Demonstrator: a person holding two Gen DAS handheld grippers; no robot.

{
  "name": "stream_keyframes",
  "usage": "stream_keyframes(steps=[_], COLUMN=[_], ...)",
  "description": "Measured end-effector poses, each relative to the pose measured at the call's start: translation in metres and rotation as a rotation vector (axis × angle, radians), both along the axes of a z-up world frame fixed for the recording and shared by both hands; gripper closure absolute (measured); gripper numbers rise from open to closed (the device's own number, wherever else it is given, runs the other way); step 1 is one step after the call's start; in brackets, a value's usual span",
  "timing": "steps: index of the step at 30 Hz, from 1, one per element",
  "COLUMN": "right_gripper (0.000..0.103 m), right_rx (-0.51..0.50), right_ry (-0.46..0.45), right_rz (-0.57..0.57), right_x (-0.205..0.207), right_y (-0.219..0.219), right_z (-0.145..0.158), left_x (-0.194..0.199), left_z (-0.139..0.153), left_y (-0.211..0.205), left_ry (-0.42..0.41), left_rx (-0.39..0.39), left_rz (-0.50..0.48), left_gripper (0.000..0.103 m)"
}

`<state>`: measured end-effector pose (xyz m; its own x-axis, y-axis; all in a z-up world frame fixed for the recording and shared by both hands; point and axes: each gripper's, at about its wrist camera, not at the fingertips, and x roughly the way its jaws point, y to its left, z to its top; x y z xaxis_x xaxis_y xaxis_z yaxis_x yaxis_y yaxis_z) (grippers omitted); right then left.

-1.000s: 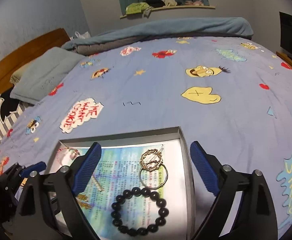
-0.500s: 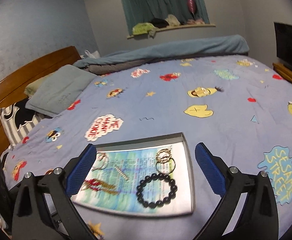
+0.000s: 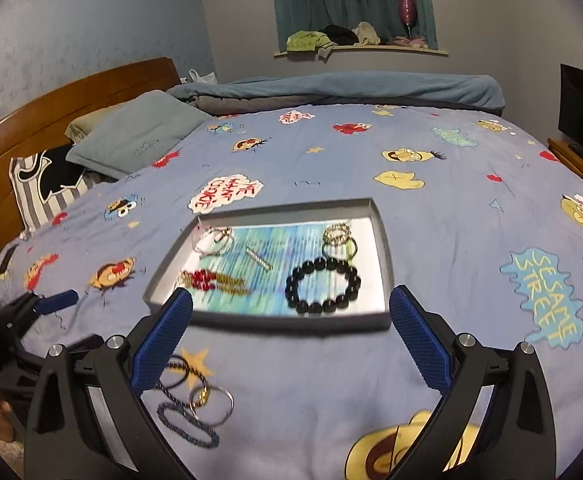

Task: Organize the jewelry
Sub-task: 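Move both open tools back over the remaining jewelry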

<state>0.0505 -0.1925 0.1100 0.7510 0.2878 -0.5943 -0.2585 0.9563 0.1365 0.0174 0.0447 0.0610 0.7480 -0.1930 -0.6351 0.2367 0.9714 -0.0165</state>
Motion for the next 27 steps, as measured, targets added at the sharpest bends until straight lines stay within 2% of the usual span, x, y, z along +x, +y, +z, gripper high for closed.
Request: stream_keyframes(steps=[6,10,20,22,25,27], right_gripper=[0.006,0.006,0.006,0.009,0.018,0.03], right_rx=[0.009,-0.009,-0.042,-0.055,-0.052,-0.048], right_ry=[-0.019,-0.028,-0.045,-0.048,-0.033,-0.017], right_rz=[-0.005,-0.009,0.096,0.113,0.134,0.163], right_x=[-0.023,-0.028,-0.034,-0.034,-0.034,-0.035], right_y=[0.005,0.006,0.009,0.012,0.015,0.02], right_z=[-0.038,-0.066,-0.088,-0.089,-0.092,-0.094], left_x=[-0.008,-0.006,-0.007,-0.007,-0.007,-0.007], left_z=[-0.03,-0.051,-0.066,-0.066,-0.068,-0.068], left_y=[0.007,0.007,0.001,0.0,-0.007,-0.01], left_ry=[-0.02,0.0,-0.028,-0.027,-0.027,-0.032], left_rx=[-0.019,-0.042,-0.013,-0.024,-0.027,-0.018], left_rz=[0.067,0.068,0.045,0.039,0.012,-0.003], left_gripper=[0.01,0.01,0.01,0.01,0.01,0.01])
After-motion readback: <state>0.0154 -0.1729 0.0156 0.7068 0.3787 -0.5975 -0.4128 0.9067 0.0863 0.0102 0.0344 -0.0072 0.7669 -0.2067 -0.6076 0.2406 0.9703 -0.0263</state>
